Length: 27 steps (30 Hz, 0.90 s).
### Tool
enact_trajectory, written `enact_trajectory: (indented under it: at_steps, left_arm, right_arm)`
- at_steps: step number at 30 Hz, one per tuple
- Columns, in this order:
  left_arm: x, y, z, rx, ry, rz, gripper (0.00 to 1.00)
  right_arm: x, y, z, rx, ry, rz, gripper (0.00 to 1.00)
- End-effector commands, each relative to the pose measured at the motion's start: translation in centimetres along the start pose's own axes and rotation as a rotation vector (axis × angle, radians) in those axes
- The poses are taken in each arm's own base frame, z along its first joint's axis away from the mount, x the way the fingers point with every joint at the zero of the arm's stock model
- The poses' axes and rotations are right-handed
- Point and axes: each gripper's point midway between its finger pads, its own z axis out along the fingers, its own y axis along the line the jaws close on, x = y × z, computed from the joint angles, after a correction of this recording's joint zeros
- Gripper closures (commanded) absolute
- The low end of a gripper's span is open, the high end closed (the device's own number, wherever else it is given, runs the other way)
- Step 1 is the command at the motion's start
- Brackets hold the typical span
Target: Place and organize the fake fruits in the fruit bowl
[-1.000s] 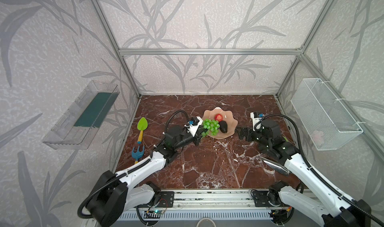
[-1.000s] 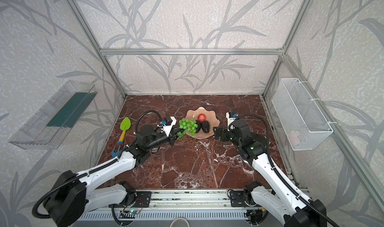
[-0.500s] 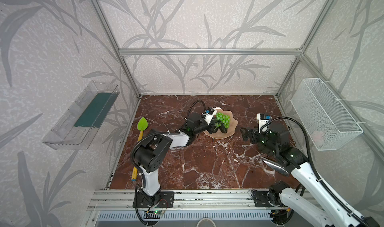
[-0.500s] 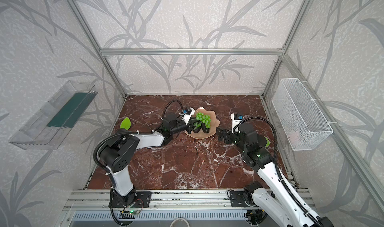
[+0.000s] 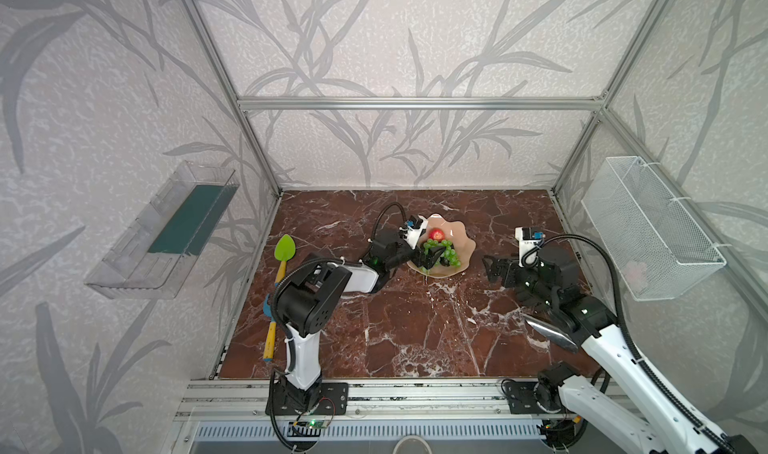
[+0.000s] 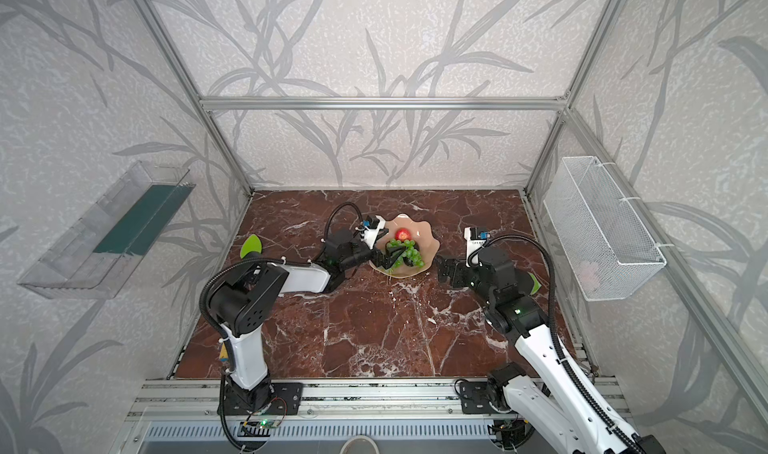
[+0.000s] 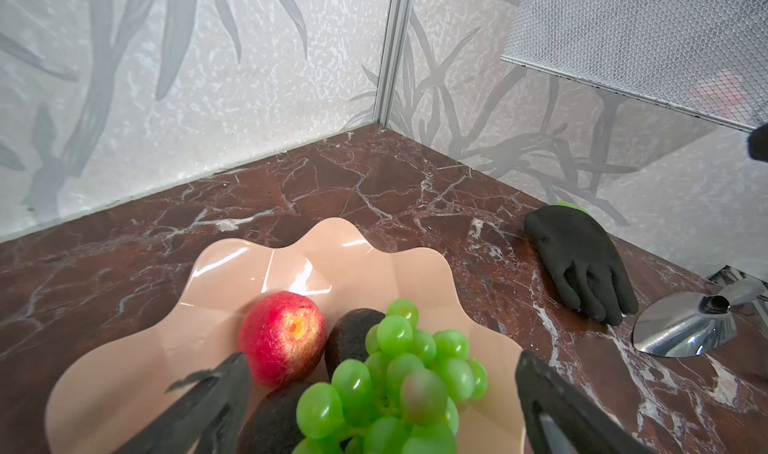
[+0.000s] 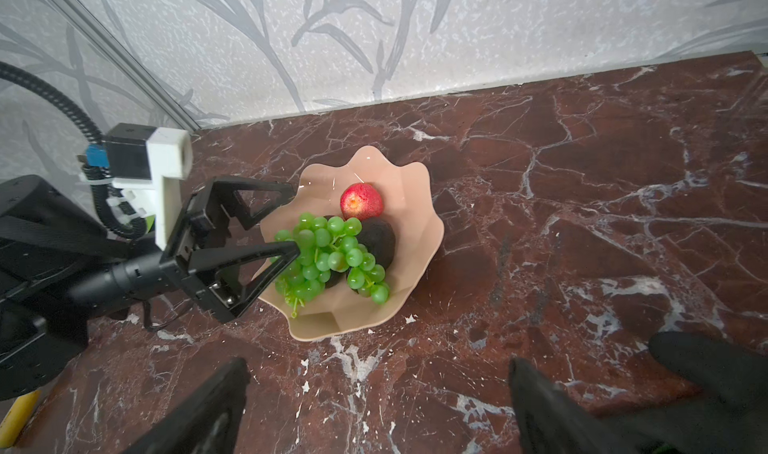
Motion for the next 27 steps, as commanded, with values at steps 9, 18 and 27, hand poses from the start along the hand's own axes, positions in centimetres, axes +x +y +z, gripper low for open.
enact_trajectory:
  at_steps: [9,18,27]
  left_arm:
    - [-10.3,4.3,-12.6,-0.581,-0.082,0.151,0.01]
    - [-0.9,12.5,-32.1,-1.286,-0.036,0.002,0.01]
    - [4.1,16.7,-34.8,-1.379,-0.043,-0.014,0.01]
  right_arm:
    - [0.3,-4.2,2.9,0.201,-0.014,-0.092,0.01]
    - [0.9,-13.3,4.7,0.636,-0.215,-0.192,0.01]
    - [2.3,-15.2,7.8,0.617,-0.275,-0.308,0.01]
